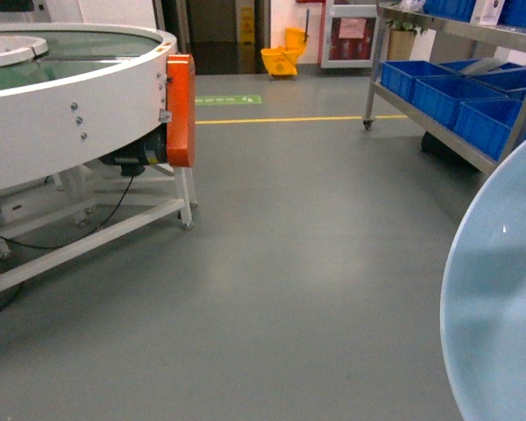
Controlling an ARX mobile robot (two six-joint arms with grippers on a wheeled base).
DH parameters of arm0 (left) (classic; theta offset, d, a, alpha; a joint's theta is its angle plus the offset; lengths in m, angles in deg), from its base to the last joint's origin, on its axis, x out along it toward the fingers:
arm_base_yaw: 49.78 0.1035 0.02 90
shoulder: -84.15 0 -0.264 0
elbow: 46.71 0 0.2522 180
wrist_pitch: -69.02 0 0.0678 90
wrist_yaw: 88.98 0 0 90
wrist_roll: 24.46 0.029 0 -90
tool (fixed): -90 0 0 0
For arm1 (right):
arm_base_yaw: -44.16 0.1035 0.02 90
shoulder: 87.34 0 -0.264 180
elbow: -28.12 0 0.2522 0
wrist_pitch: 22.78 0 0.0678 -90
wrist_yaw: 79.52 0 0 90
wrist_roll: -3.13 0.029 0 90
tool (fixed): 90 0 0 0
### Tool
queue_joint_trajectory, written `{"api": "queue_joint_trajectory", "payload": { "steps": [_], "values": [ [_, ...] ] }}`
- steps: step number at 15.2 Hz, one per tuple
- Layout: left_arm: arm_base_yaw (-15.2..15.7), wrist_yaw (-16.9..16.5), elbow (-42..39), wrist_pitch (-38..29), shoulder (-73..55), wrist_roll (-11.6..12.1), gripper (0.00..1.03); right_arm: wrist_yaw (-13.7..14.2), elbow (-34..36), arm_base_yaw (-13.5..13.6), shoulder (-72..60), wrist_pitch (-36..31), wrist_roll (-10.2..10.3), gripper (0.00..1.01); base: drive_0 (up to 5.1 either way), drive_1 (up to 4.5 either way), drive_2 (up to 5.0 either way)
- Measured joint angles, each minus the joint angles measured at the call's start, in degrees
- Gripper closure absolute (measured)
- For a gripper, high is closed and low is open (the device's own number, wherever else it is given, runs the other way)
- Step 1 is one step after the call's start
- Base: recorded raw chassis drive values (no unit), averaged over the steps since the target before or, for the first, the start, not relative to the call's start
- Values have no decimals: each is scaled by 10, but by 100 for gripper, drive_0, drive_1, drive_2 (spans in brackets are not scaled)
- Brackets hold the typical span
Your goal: Place blue tray on left shelf second layer neatly
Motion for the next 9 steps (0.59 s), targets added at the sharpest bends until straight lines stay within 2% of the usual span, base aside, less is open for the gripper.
{"api": "queue_joint_trajectory", "payload": {
  "steps": [9],
  "values": [
    [0,0,0,2,0,0,5,0,0,0,0,-1,0,99,7,436,-422]
  ]
}}
